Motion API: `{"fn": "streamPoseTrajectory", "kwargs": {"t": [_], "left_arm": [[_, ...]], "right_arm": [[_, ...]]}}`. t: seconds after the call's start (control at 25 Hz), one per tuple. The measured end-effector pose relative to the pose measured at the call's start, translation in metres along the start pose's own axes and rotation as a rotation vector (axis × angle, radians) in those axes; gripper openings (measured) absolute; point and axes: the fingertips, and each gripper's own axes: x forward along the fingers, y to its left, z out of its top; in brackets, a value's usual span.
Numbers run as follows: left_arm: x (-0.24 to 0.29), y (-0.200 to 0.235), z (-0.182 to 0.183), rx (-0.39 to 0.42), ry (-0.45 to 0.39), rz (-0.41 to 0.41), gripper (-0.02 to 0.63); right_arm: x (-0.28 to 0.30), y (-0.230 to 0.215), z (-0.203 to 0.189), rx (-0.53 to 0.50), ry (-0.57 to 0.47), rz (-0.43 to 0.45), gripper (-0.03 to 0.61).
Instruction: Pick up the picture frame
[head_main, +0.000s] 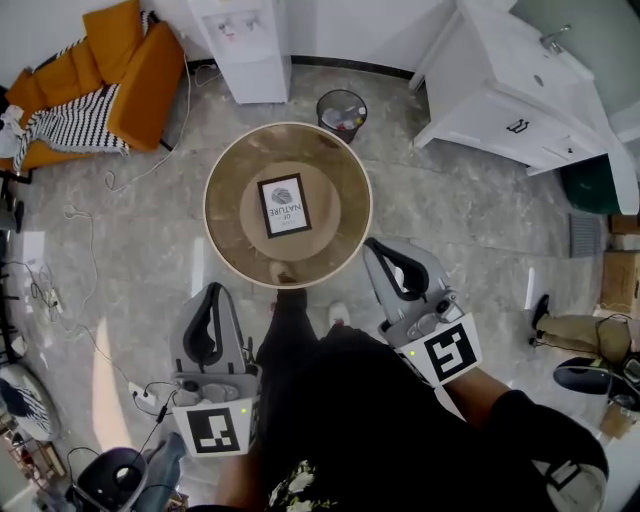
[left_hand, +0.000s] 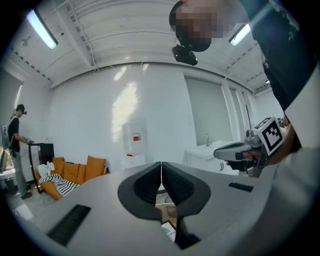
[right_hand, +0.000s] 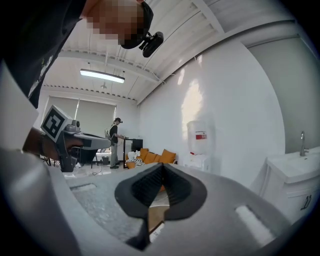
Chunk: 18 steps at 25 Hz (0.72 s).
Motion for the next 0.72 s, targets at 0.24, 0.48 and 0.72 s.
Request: {"fn": "streamPoseTrajectory", "kwargs": {"t": [0.24, 0.48, 0.72], "left_arm": [[0.045, 0.052, -0.011, -0.001, -0.009, -0.052, 0.018], [0.081, 0.08, -0.034, -0.026, -0.026, -0.17, 0.018], [0.116, 0.097, -0.08, -0.181, 0.013, -0.268, 0.018]], "right_arm": [[0.091, 0.005, 0.001, -0.017, -0.008, 0.038, -0.002], [0.151, 0.02, -0.017, -0.007, 0.079, 0.035, -0.002], [0.204, 0.016, -0.037, -0.057, 0.188, 0.032, -0.002]]}}
